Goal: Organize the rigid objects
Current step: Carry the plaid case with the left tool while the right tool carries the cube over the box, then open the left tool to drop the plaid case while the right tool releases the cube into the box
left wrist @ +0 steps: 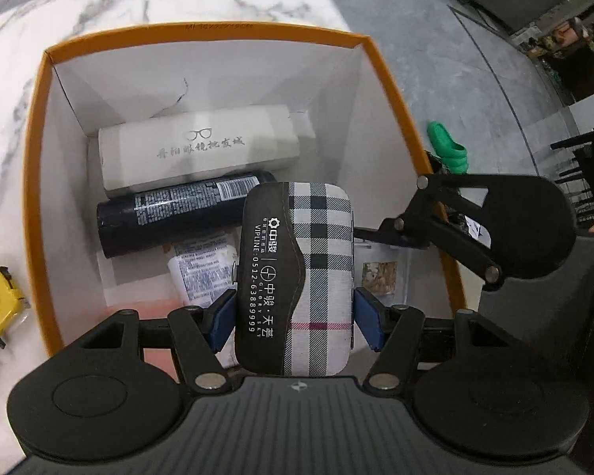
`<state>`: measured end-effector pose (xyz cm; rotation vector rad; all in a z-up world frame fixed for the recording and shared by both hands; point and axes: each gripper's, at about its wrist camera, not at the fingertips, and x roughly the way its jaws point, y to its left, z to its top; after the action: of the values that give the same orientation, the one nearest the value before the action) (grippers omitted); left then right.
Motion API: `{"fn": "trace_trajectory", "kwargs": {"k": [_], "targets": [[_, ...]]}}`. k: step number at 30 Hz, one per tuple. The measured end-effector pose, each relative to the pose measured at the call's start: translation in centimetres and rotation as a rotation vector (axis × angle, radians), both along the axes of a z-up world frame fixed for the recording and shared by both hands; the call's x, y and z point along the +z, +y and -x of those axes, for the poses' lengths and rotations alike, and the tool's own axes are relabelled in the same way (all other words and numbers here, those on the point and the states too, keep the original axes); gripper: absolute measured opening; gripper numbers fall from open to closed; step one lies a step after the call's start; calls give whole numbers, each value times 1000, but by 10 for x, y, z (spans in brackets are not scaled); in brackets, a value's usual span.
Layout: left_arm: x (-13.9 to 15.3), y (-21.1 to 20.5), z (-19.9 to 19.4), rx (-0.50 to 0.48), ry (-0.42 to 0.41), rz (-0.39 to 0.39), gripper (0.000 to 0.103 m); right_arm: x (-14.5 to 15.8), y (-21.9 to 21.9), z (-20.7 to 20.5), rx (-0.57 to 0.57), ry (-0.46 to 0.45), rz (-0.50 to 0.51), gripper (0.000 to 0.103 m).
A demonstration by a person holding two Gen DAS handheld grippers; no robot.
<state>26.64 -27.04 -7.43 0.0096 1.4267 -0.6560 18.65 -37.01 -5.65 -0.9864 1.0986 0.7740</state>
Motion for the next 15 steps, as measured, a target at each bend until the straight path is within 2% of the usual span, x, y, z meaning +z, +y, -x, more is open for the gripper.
{"fn": "trace_trajectory", "kwargs": {"k": [5, 15], "targets": [[-8, 1, -5, 23, 46, 4, 72, -10, -4, -8, 11, 16, 10, 47], [-14, 8, -4, 29, 73, -4, 72, -9, -4, -7, 21, 6, 14, 47]]}}
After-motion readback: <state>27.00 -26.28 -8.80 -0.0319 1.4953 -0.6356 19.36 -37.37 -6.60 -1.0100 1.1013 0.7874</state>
